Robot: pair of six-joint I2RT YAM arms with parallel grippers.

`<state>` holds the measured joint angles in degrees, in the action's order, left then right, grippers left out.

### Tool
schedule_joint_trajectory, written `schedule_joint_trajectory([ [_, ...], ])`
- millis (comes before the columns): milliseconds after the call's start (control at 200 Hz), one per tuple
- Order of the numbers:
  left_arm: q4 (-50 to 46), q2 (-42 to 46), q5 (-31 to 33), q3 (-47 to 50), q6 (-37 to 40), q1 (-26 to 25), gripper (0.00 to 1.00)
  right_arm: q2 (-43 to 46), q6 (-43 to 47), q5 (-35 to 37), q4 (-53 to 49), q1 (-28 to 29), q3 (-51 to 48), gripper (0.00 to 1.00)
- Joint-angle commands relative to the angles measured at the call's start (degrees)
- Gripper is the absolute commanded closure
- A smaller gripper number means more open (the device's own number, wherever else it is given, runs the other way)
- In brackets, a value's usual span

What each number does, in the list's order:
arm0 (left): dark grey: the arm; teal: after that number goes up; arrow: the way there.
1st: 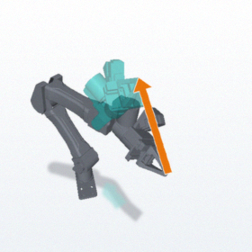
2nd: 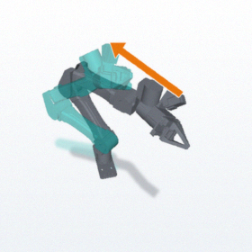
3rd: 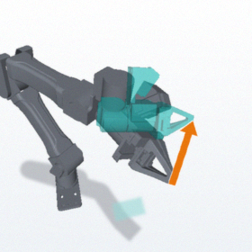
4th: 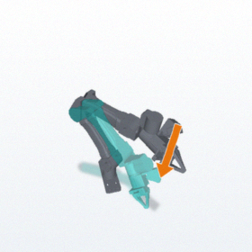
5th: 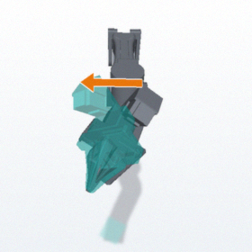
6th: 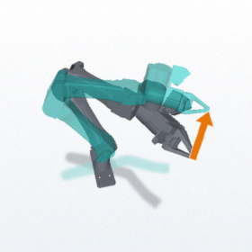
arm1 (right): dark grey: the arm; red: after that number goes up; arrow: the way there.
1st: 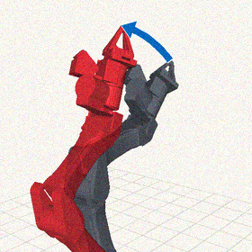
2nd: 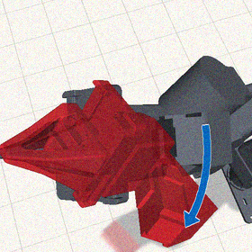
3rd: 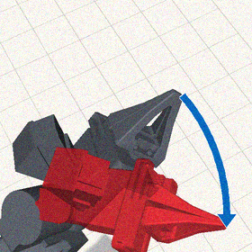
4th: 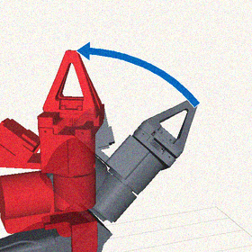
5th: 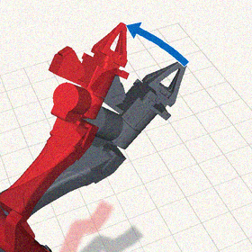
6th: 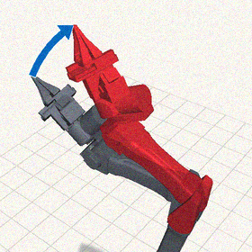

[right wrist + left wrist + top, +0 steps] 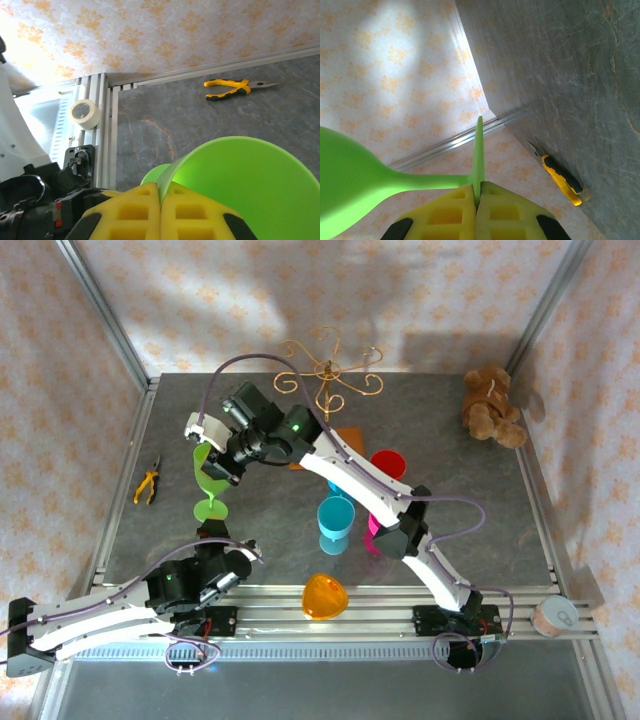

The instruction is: Take the wine glass off the wine glass rack

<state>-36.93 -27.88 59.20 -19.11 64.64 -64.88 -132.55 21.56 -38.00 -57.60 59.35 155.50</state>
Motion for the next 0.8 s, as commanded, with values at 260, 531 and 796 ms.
schedule_joint_trajectory([
  [260,4.6,-1.4,4.7,-1.8,2.4,-0.2,0.89,4.6,-1.2,-1.2,-2.0,1.0,-4.9,1.00],
  [531,4.2,-1.4,5.1,-2.2,2.0,-0.2,0.67,6.2,-1.6,1.0,-0.9,1.0,-6.4,1.00],
  [796,4.5,-2.1,5.3,-2.5,2.2,-0.2,0.58,7.4,-1.4,4.2,0.6,1.0,-6.7,1.00],
])
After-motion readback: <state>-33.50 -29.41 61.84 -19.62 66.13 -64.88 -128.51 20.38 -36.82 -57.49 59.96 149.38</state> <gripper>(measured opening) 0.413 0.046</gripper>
